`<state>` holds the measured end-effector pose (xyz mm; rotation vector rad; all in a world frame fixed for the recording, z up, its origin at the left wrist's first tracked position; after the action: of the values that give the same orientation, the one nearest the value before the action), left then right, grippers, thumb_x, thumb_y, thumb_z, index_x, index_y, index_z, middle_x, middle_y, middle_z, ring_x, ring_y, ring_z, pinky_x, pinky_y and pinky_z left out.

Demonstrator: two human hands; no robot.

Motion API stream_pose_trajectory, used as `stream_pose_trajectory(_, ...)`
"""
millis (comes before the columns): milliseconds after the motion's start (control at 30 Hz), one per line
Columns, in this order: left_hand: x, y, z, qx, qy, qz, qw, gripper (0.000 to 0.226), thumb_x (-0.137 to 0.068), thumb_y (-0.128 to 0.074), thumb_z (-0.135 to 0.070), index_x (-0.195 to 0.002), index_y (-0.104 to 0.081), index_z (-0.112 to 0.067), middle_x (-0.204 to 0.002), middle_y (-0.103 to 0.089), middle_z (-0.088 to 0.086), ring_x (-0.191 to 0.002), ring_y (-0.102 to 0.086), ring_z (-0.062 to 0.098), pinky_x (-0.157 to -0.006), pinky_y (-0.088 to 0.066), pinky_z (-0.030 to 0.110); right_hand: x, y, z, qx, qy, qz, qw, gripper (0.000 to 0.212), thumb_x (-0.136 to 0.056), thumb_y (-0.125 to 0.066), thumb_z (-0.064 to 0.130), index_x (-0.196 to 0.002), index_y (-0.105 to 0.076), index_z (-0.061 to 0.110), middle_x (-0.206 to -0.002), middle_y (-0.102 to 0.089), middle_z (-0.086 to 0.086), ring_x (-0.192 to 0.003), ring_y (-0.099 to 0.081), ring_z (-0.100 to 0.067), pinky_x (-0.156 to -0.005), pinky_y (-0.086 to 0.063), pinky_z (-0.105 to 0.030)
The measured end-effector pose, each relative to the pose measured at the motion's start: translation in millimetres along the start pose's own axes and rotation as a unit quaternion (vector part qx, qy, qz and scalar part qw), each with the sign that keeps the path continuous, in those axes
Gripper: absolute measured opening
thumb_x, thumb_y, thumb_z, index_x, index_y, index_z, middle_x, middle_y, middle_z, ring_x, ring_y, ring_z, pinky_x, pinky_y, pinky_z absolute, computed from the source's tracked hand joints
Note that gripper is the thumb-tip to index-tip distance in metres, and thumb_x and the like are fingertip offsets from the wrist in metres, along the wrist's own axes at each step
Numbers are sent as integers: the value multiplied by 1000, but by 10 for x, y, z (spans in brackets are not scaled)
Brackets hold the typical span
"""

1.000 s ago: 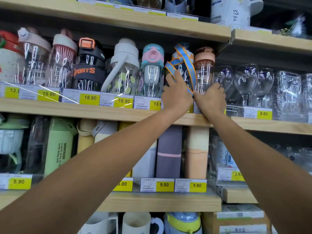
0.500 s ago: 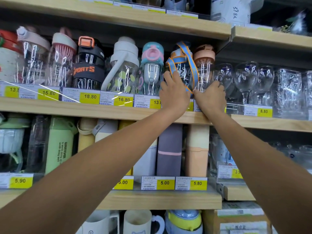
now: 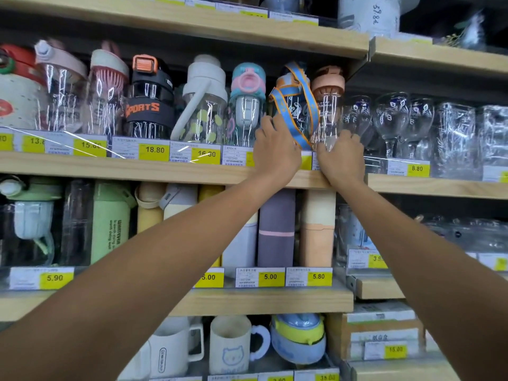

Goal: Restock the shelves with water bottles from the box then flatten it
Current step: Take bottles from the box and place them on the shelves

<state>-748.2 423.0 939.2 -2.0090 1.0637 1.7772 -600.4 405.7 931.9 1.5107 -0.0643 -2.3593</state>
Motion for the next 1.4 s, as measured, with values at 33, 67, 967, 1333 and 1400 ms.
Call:
stream_pose_trajectory(33, 18, 23, 2, 2, 2, 11, 1000, 47, -85, -55, -15, -127, -36, -3, -134, -37, 16, -120, -41, 33, -98, -32, 34, 37, 3, 9, 0, 7, 9, 1000, 40, -92, -51, 26, -116, -49, -6, -123, -50, -26, -116, -46, -40, -94, -38, -43)
stream_pose_trajectory(67, 38, 47, 9, 5, 7, 23, 1000, 45, -85, -54, -13, -126, -37, -3, -133, -39, 16, -120, -41, 33, -97, -32, 34, 70, 12, 20, 1, 14, 19, 1000, 38, -91, -51, 26, -113, -52, -6, -120, -53, -27, -114, -48, -40, -93, -39, -43)
stream_pose_trajectory(967, 2674, -62, 302, 247, 93, 328, 907, 30, -87, -53, -5, -117, -56, -9, -118, -58, 7, -106, -57, 24, -90, -45, 32, 2524, 386, -589, 50, -72, 280, 956, 25, -88, -44, 13, -101, -65, 5, -100, -68, -15, -97, -60, -34, -83, -50, -41)
stream_pose_trajectory(1333, 4477, -1681, -1272, 250, 42, 598, 760, 10, -82, -51, -9, -83, -56, -18, -86, -59, 1, -82, -56, 18, -68, -45, 25, 3877, 1379, -2869, 156, -263, 424, 852, 21, -89, -49, 11, -72, -57, 4, -74, -56, -15, -68, -51, -28, -63, -37, -34)
stream_pose_trajectory(1400, 4803, -1938, -1726, 261, 38, 633, 728, 11, -84, -48, -7, -83, -54, -16, -83, -54, 2, -80, -51, 17, -62, -40, 21, 4053, 1689, -3415, 170, -312, 435, 828, 19, -90, -48, 11, -76, -57, 0, -69, -54, -13, -62, -48, -27, -62, -35, -32)
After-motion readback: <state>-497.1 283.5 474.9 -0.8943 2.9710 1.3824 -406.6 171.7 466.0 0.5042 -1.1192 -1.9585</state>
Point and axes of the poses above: each hand's wrist, its own x-axis away from the middle knuckle, its own y-axis out of the back of the hand, z = x × y, the point moved 7 cm from there along -x, towards the middle knuckle
